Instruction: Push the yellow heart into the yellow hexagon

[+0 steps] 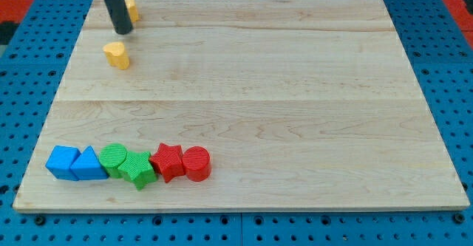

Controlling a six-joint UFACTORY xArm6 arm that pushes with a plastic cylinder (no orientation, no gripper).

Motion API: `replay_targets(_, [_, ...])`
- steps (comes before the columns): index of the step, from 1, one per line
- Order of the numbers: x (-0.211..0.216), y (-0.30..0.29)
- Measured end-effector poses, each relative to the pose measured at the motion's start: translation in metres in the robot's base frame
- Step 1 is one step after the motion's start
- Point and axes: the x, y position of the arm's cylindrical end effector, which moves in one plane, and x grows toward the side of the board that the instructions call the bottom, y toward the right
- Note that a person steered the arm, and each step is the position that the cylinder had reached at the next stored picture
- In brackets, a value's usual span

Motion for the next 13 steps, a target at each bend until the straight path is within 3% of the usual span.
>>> replay_targets(1, [0.059,0.016])
replay_targets(2, [0.068,-0.016])
replay_targets(5, [0.016,-0.093])
replay_targets(7, [-0.010,-0.067])
replay_targets(9, [-0.020,-0.122])
replay_targets(11, [-0.031,-0.077])
replay_targets(13, [-0.038,-0.123])
